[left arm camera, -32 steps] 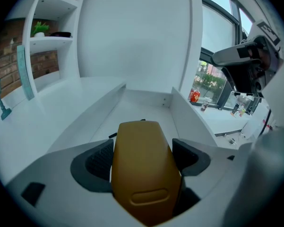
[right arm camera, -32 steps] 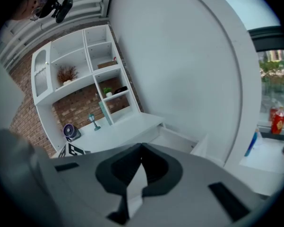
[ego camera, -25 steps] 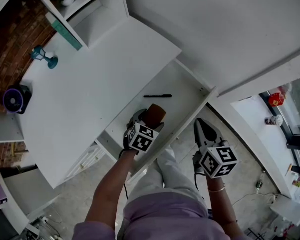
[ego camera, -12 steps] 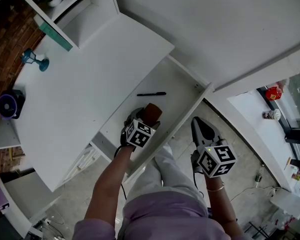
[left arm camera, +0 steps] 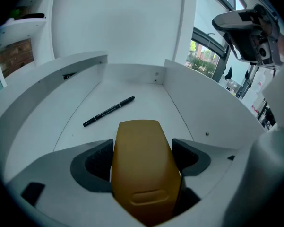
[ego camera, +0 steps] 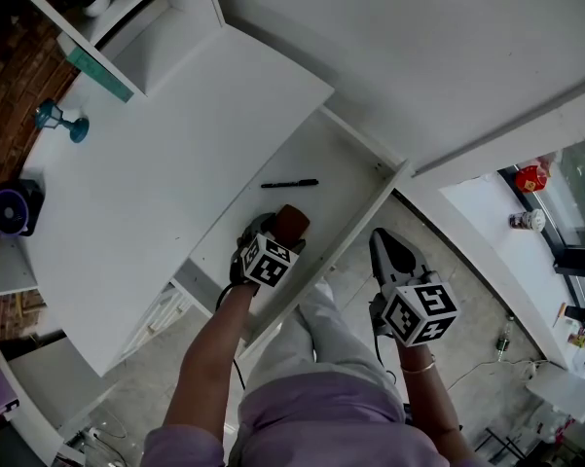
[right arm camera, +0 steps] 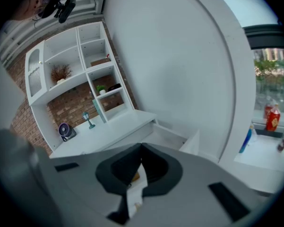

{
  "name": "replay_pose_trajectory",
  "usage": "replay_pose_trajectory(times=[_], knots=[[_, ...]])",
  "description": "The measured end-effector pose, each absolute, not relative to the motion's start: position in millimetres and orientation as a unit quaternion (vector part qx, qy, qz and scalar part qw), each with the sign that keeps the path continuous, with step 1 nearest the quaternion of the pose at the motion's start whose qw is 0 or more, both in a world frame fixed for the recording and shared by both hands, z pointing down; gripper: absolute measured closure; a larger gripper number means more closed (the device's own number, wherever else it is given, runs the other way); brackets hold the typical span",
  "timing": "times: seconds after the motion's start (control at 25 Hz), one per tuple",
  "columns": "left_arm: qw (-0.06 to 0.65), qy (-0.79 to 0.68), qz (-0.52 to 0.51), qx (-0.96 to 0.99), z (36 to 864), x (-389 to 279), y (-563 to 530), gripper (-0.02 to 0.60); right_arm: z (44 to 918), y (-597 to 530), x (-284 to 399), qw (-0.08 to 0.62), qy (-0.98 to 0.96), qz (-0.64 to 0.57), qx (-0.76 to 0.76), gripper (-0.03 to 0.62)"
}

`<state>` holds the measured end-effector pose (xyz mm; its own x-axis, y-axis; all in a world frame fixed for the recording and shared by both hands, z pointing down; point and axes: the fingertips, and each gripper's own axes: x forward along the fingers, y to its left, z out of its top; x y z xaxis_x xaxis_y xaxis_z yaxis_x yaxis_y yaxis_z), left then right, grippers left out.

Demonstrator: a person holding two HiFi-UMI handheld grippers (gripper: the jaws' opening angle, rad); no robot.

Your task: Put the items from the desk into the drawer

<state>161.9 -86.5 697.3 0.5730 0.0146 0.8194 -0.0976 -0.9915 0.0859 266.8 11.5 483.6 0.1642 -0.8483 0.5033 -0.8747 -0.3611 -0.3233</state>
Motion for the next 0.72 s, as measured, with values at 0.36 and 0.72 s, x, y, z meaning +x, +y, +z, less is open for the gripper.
replay_pose_trajectory(times=[0.36, 0.72], knots=[[0.041, -0.013, 0.479, 0.877, 707.0, 157.4, -84.6, 0.187, 485.4, 14.1, 272.2, 0.019, -0.563, 0.317, 0.763, 0.589], [0.038, -0.013, 0.478, 0.877, 707.4, 157.6, -83.9, 0.187, 486.8, 12.5, 271.8, 0.02, -0.567, 0.32, 0.759, 0.589]])
